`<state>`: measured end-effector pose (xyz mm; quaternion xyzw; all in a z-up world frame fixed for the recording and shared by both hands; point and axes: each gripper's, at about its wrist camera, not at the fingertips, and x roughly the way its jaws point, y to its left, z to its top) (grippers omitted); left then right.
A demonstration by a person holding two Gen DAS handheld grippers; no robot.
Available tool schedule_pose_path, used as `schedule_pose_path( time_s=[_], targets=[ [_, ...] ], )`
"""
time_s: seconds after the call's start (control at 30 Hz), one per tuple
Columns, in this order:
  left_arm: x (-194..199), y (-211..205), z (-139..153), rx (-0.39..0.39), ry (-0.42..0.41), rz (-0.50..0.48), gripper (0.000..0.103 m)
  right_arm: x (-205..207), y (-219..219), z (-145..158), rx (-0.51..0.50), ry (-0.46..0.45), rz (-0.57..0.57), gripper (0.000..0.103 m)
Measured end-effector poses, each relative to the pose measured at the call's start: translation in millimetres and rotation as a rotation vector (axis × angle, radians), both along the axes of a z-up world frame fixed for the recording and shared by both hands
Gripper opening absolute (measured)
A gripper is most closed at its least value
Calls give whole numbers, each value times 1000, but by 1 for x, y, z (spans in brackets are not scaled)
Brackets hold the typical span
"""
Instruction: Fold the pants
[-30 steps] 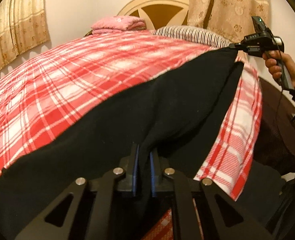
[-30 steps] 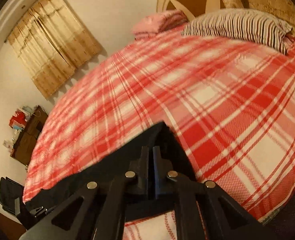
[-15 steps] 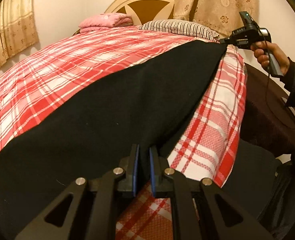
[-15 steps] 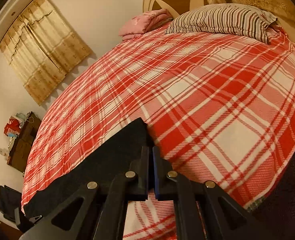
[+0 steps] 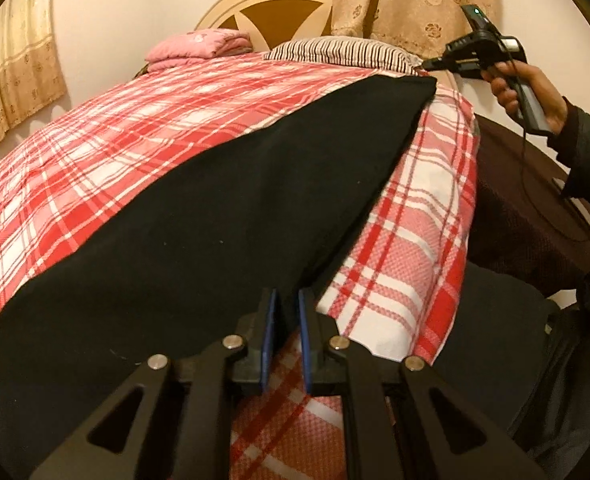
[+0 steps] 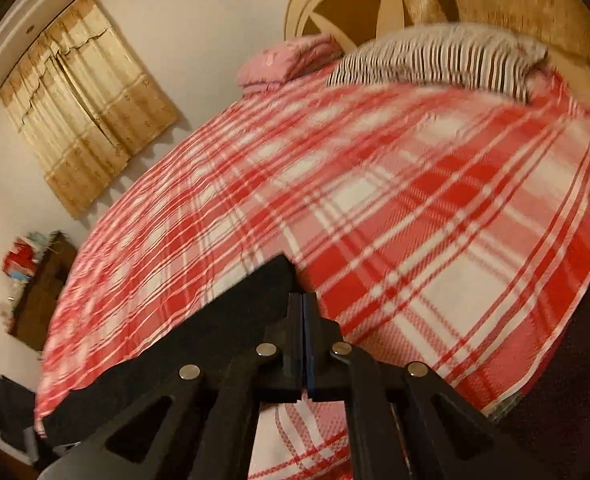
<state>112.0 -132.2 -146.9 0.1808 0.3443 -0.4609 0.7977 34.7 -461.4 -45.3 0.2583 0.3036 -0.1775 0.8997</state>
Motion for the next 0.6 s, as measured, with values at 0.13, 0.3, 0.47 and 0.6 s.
schedule_pose_path(
  time_s=[0.13,0.3,0.47,0.6],
  targets=[
    [1,7,4,-21,17,-3,20,18,14,11,2,-35,53,2],
    [-1,26,19,-71,-13,13,46,55,50,-8,24,28,199,2],
    [10,42,32,-125,-55,91,60,83,109,-35,66,81,381,2],
    [26,40,22,-120,-40,155,60,101,182,-49,49,103,598,2]
  ],
)
